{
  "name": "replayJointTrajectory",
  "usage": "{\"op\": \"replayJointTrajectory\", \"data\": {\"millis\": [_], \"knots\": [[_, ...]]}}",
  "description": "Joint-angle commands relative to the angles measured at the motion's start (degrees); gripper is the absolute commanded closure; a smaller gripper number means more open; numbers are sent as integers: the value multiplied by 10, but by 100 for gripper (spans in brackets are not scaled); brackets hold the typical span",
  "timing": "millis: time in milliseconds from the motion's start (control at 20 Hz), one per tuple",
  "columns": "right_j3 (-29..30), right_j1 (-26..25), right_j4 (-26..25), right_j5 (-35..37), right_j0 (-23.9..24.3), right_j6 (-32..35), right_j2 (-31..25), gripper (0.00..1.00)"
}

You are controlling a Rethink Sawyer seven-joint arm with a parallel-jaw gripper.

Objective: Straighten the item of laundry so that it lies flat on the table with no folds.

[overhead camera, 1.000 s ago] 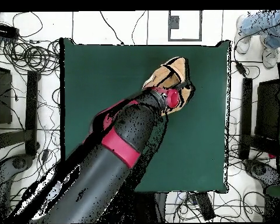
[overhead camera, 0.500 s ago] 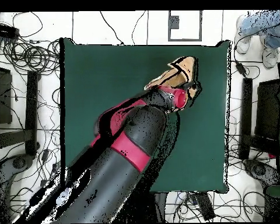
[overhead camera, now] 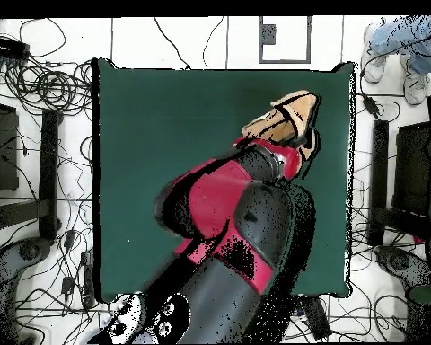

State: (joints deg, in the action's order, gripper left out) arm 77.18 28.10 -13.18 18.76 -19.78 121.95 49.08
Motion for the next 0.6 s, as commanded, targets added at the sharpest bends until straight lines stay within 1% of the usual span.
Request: {"op": "replayJointTrajectory", "data": {"millis": [50, 250, 350, 600], "knots": [[104, 55, 3, 88, -1, -26, -145, 100], [96, 63, -12, 94, 12, -39, -155, 100], [91, 61, -18, 98, 11, -36, -153, 100], [97, 65, -17, 103, 17, -27, -163, 100]]}}
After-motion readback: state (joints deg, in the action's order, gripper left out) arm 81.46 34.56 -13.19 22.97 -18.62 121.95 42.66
